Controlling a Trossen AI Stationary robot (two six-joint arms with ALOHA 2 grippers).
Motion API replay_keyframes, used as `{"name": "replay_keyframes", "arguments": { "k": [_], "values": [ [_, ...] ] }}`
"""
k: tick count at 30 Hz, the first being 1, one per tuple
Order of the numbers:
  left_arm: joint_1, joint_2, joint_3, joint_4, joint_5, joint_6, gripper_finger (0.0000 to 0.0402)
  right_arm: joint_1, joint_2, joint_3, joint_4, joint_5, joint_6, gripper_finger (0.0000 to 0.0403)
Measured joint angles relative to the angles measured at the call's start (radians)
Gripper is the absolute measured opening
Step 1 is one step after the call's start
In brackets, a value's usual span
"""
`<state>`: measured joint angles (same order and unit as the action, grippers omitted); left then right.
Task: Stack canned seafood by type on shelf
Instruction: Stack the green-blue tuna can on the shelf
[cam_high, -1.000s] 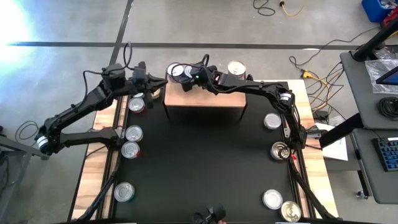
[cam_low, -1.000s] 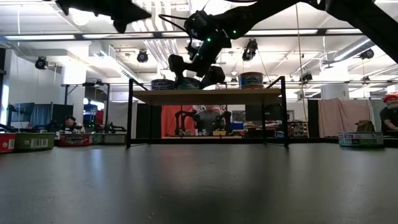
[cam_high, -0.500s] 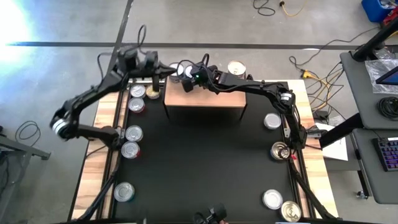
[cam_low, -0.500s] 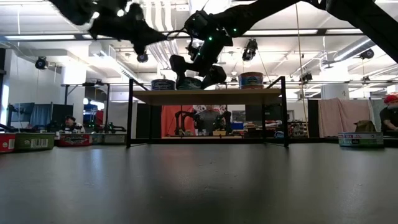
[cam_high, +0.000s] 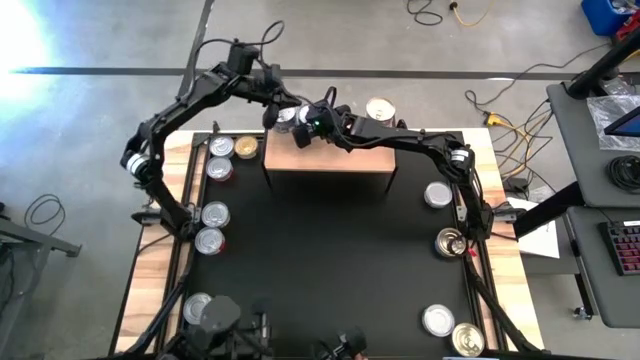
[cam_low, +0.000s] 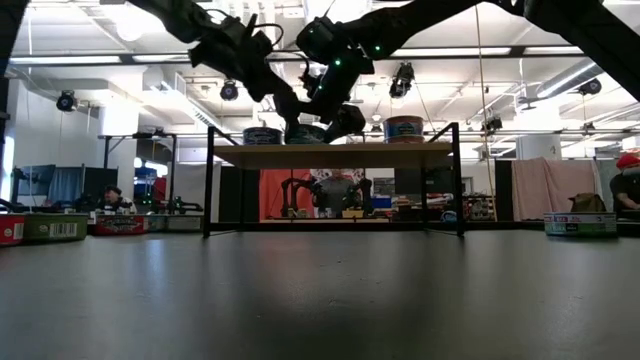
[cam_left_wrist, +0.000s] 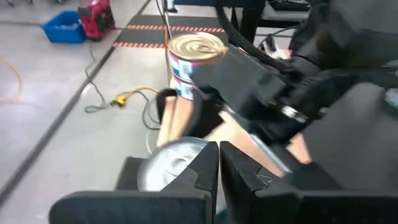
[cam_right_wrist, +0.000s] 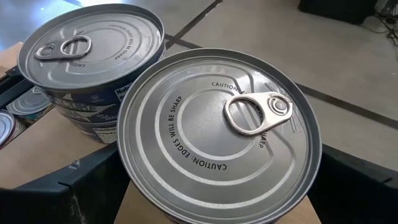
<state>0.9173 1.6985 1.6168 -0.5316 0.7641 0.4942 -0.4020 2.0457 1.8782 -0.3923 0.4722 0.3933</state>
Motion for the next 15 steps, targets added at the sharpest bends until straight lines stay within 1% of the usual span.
{"name": "replay_keyframes", "arguments": {
  "k": [3,6,9,15],
  "values": [
    [0.001,0.023,0.042,-0.022,-0.047,0.072,0.0,0.001,0.0,0.0,-0.004,0.0,0.0,0.04],
    [-0.005,0.046,0.075,-0.089,-0.094,0.151,0.0,0.001,0.0,0.0,-0.014,0.0,0.001,0.04],
    [-0.011,0.071,0.085,-0.131,-0.091,0.179,0.0,0.0,0.0,0.0,-0.018,0.001,0.001,0.04],
    [-0.011,0.095,0.077,-0.13,-0.08,0.18,0.0,-0.002,-0.001,0.0,-0.019,0.0,-0.001,0.04]
  ]
}}
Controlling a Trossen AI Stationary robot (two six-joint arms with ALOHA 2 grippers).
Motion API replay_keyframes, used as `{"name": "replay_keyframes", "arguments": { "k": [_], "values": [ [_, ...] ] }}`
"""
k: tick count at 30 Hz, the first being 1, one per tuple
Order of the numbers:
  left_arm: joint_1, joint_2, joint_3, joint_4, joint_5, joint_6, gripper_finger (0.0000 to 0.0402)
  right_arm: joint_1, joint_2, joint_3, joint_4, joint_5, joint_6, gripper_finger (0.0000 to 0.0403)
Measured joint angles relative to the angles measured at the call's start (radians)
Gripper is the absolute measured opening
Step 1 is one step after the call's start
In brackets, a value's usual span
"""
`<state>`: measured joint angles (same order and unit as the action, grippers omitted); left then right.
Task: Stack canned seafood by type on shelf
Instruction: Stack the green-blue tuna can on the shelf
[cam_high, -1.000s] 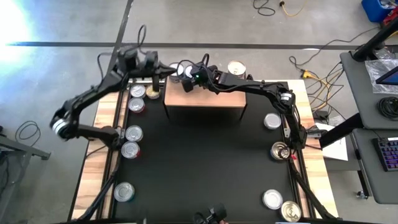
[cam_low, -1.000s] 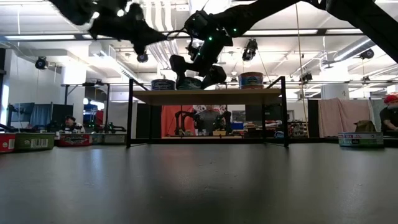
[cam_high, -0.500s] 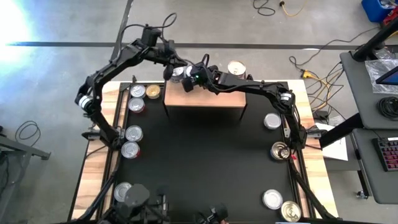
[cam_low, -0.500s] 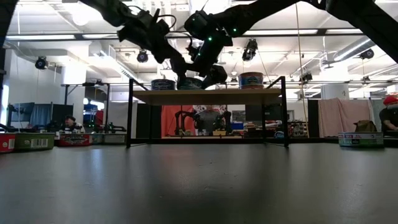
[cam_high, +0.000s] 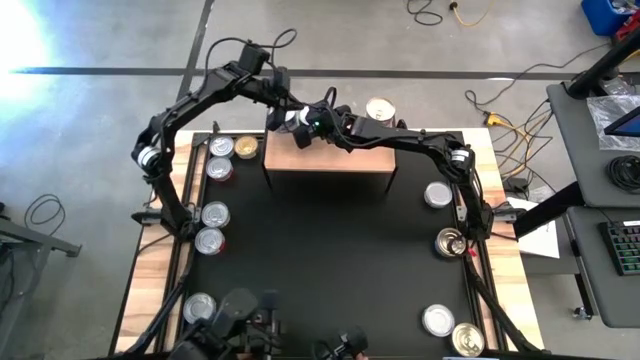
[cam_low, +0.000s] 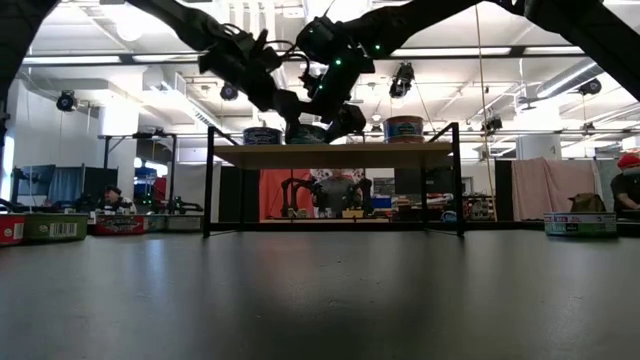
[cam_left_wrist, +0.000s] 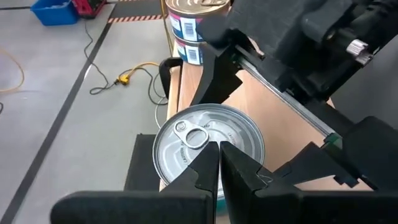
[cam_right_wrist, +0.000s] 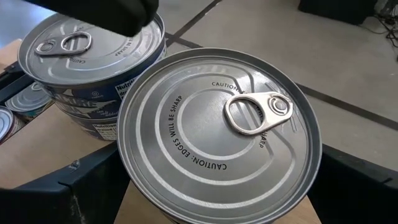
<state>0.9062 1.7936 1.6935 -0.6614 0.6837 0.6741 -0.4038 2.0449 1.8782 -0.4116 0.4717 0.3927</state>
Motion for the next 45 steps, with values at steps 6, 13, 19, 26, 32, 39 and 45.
{"name": "replay_keyframes", "arguments": {
  "k": [6,13,19,26,32,39,45],
  "values": [
    [-0.012,0.016,-0.002,0.014,-0.041,-0.002,0.0,0.0,0.0,0.0,-0.001,0.0,0.0,0.04],
    [-0.03,0.04,-0.006,0.034,-0.106,0.023,0.0,0.0,-0.002,0.0,-0.032,0.003,0.0,0.04],
    [-0.029,0.045,-0.006,0.032,-0.102,0.063,0.0,0.0,-0.002,0.0,-0.033,0.003,-0.029,0.04],
    [-0.029,0.062,-0.014,0.019,-0.099,0.114,0.0,0.004,-0.003,0.0,-0.031,-0.005,-0.102,0.04],
    [-0.04,0.065,-0.014,0.039,-0.1,0.12,0.0,0.003,-0.003,0.0,-0.027,-0.007,-0.135,0.04],
    [-0.041,0.066,-0.018,0.041,-0.138,0.129,0.0,-0.001,-0.003,0.0,-0.032,-0.06,-0.073,0.04],
    [-0.043,0.064,-0.019,0.043,-0.2,0.1,0.0,-0.003,-0.003,0.001,-0.058,-0.068,0.0,0.04]
  ]
}}
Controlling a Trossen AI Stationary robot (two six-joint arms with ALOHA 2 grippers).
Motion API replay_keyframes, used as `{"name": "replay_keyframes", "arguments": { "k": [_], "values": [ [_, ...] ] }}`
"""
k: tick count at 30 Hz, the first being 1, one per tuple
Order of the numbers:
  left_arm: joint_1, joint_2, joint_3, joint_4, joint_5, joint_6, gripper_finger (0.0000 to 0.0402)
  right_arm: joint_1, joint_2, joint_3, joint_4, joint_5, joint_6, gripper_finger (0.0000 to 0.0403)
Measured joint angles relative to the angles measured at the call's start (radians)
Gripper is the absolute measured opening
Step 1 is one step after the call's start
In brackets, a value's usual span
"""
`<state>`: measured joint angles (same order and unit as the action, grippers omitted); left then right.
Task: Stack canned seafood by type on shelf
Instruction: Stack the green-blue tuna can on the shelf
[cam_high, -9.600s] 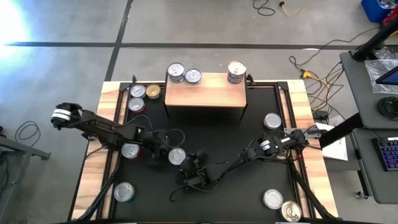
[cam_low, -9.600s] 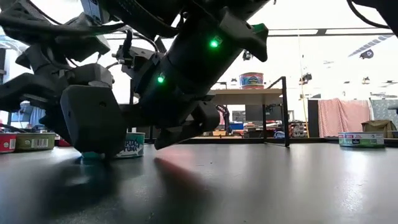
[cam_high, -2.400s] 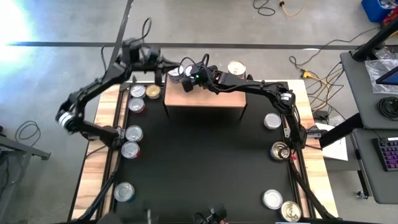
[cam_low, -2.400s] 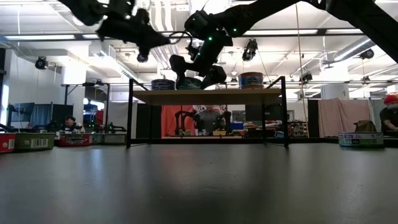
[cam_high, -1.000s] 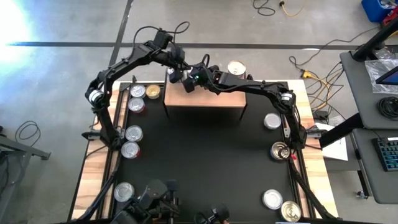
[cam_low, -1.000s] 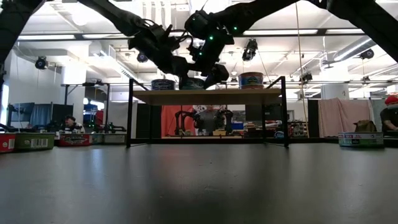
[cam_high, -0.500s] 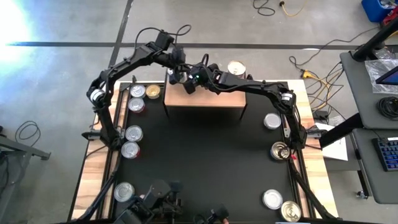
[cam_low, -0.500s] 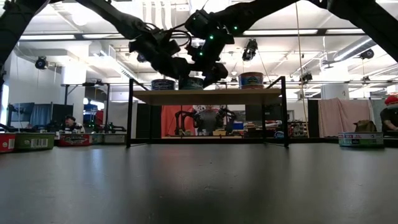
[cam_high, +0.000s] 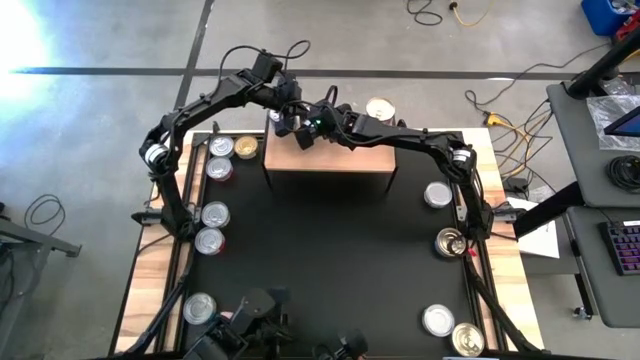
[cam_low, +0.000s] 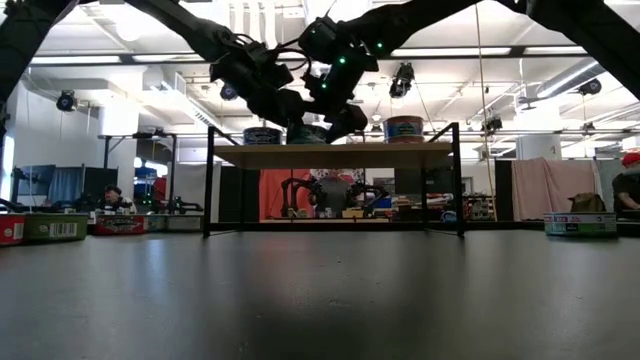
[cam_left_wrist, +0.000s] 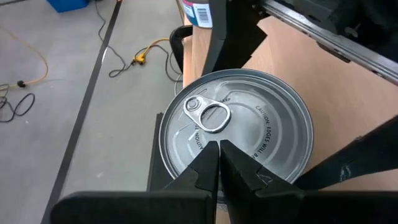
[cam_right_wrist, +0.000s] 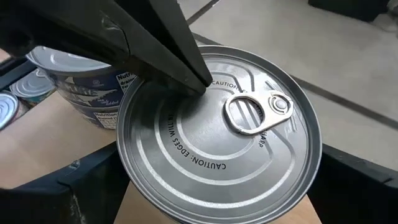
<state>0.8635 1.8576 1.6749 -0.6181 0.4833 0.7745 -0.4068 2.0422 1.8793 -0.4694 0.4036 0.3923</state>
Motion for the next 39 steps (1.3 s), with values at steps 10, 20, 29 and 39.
{"name": "replay_keyframes", "arguments": {
  "k": [10,20,29,39],
  "values": [
    [0.0,-0.002,-0.008,-0.011,-0.011,-0.021,0.0,0.005,-0.014,-0.001,-0.023,-0.031,0.006,0.04],
    [0.005,-0.002,-0.013,-0.02,-0.044,-0.033,0.0,0.012,-0.007,-0.012,-0.06,-0.043,-0.294,0.0399],
    [0.004,-0.001,-0.013,-0.019,-0.039,-0.048,0.0,0.017,-0.011,-0.032,-0.086,-0.054,-0.119,0.0399],
    [0.004,-0.01,-0.009,-0.015,0.019,-0.122,0.0,0.037,-0.017,0.131,-0.371,-0.049,-0.113,0.04]
  ]
}}
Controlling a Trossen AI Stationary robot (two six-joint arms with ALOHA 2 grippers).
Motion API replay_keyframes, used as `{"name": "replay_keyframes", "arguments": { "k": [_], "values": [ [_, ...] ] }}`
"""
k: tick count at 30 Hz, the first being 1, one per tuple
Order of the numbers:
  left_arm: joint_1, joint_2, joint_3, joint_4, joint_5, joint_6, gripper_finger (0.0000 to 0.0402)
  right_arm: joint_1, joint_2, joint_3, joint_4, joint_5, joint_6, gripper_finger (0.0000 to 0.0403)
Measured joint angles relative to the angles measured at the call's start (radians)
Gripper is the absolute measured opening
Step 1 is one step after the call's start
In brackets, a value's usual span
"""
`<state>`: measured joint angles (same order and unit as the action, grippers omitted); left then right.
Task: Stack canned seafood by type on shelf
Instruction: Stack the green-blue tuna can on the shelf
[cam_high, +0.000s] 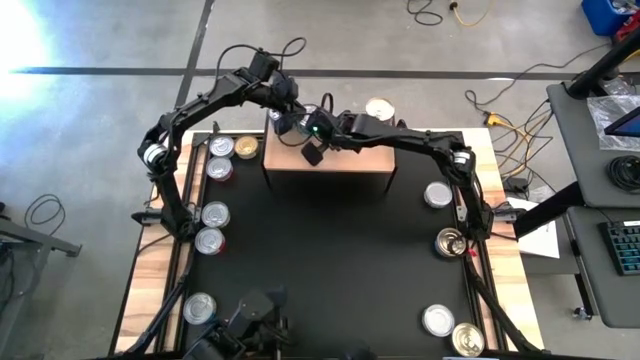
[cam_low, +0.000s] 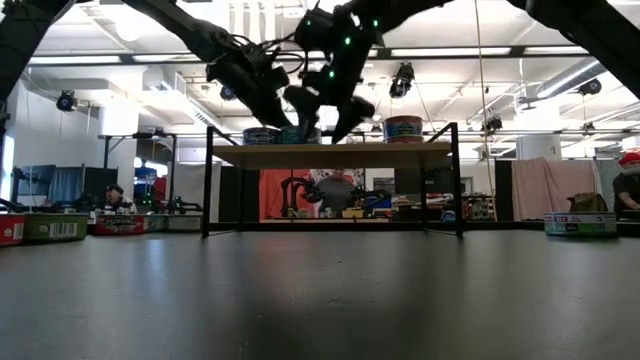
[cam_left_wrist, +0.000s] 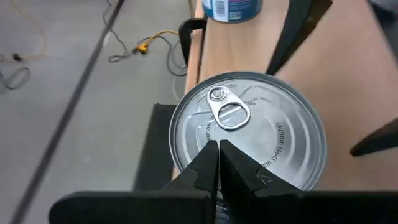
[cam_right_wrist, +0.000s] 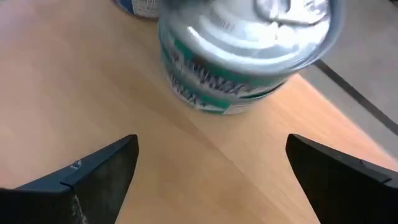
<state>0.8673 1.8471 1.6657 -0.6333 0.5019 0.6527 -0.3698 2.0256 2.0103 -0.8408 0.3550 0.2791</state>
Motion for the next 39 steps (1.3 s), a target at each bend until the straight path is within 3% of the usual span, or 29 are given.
{"name": "replay_keyframes", "arguments": {
  "k": [10,16,21,29,39],
  "values": [
    [-0.019,-0.088,0.078,-0.056,0.043,-0.069,0.0,-0.002,-0.01,0.188,-0.003,0.018,-0.081,0.04],
    [-0.019,-0.22,0.076,-0.078,0.073,-0.13,0.0,-0.032,-0.012,0.194,0.016,0.061,-0.049,0.0382],
    [-0.031,-0.353,0.072,-0.102,0.178,-0.148,0.0,-0.044,0.002,0.156,0.053,0.058,0.017,0.0345],
    [-0.034,-0.464,0.072,-0.255,0.171,-0.121,0.0,-0.043,0.014,0.143,0.196,0.012,0.018,0.0272],
    [-0.058,-0.54,0.072,-0.38,0.198,-0.115,0.0,-0.071,0.014,0.064,0.202,-0.076,0.093,0.0168]
  ]
}}
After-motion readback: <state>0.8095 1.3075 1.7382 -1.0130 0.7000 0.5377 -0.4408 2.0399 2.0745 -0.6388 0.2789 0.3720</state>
